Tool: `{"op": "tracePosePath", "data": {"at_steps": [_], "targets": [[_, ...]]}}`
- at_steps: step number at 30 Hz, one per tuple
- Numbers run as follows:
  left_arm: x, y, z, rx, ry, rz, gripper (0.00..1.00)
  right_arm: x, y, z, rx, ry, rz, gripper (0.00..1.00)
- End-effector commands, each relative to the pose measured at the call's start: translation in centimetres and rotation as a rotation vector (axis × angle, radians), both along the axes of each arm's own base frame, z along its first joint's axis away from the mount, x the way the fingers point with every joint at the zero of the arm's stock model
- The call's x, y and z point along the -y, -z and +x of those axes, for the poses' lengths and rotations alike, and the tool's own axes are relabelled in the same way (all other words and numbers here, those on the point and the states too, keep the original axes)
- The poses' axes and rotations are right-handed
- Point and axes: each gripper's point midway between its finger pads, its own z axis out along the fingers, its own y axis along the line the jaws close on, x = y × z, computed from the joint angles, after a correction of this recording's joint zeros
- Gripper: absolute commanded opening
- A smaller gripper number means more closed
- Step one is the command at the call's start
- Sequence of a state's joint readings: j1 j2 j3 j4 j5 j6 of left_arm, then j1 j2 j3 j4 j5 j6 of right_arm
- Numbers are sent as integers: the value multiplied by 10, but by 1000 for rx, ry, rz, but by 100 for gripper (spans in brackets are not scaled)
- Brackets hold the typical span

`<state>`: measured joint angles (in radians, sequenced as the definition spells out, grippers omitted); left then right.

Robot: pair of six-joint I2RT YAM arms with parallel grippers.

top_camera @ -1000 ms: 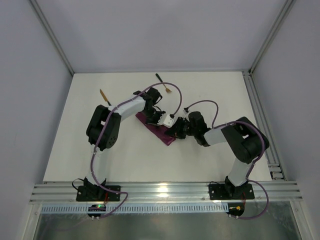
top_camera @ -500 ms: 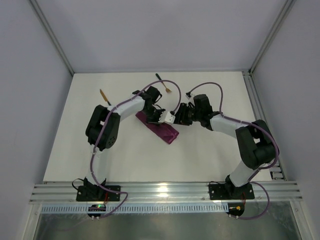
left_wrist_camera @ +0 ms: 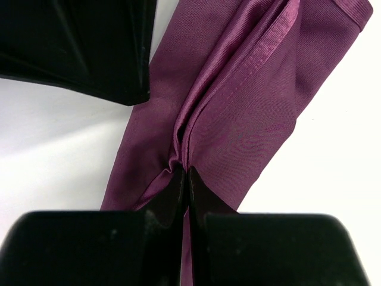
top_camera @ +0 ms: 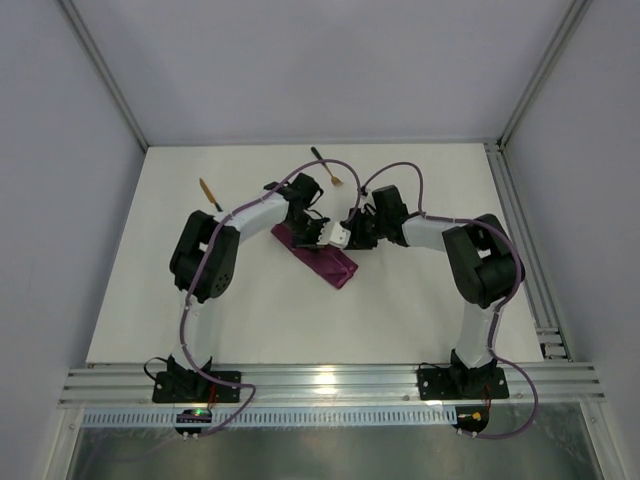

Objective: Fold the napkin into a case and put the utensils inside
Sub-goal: Smooth out the smaller rectangle-folded napkin at the center of the board.

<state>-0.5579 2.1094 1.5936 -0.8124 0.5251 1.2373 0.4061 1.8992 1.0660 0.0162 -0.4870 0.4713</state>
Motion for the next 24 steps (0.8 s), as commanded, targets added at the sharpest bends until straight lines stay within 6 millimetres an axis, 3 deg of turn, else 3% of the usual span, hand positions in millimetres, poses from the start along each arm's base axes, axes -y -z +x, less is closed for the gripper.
{"op": "tracePosePath", "data": {"at_steps": [1,5,10,18,24], "targets": [[8,-25,0,17,-28,-63,0,-10,1,3,15,-50,1,37],[10,-29,6,6,-86,-81,0,-19,13,-14,-32,-89,25,28],[9,-29,12,-26,-160,-106,0,-22,16,-27,-48,-99,51,5],[11,-38,10,-66,-199,-145,0,-27,15,-48,-62,-143,73,4],[8,-15,10,-92,-218,-79,0,-30,9,-57,-48,-159,79,4]]}}
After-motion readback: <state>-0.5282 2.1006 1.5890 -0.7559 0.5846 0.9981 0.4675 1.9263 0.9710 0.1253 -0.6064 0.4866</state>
